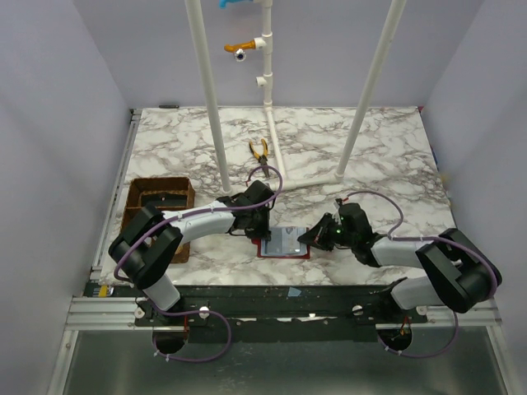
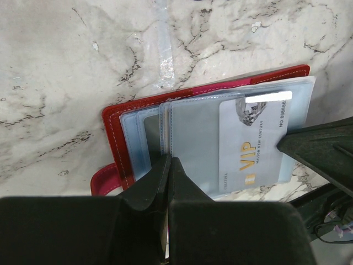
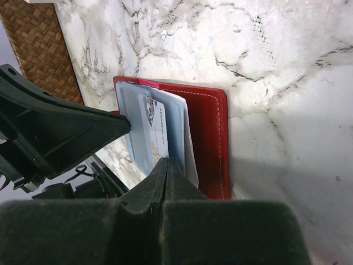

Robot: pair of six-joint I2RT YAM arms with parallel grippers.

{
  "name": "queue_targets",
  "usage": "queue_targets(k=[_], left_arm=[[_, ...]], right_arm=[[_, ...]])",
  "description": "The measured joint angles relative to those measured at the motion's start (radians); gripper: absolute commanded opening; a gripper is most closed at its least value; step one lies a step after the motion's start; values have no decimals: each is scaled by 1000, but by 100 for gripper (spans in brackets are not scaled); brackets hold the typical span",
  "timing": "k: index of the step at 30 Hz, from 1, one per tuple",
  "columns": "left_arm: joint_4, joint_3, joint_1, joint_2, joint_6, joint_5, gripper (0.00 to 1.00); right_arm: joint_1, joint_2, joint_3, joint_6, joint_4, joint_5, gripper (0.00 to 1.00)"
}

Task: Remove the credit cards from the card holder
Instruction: Remove the credit card from the card holder.

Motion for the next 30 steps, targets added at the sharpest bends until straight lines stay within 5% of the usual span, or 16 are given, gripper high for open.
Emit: queue_targets(k=[30], left_arm=[[-22,-1,1,-16,11,-5,0]], right_arm=[[-21,-208,32,-62,-264,37,1]])
